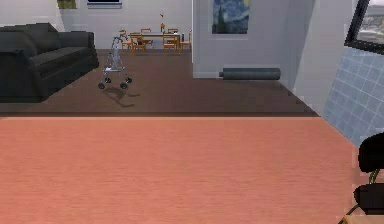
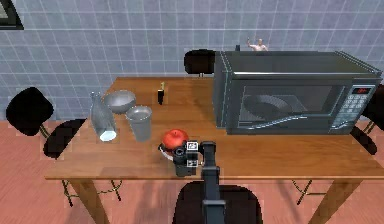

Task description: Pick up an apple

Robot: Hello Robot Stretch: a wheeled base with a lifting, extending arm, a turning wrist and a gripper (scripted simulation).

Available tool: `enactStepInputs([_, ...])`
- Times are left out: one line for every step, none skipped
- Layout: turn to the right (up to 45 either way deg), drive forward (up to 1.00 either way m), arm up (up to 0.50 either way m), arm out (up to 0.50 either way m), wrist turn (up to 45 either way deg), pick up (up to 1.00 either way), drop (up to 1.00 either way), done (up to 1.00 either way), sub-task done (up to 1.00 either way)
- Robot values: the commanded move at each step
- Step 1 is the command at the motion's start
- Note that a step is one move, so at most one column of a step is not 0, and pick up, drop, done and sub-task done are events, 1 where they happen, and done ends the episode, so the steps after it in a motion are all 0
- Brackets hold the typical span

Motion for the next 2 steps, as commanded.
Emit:
enactStepInputs([0.0, 0.00, 0.10, 0.00, 0.0, 0.00, 0.00, 0.00, 0.00])
enactStepInputs([0.0, 0.00, 0.00, 0.00, 0.0, 0.00, 0.00, 1.00, 0.00])
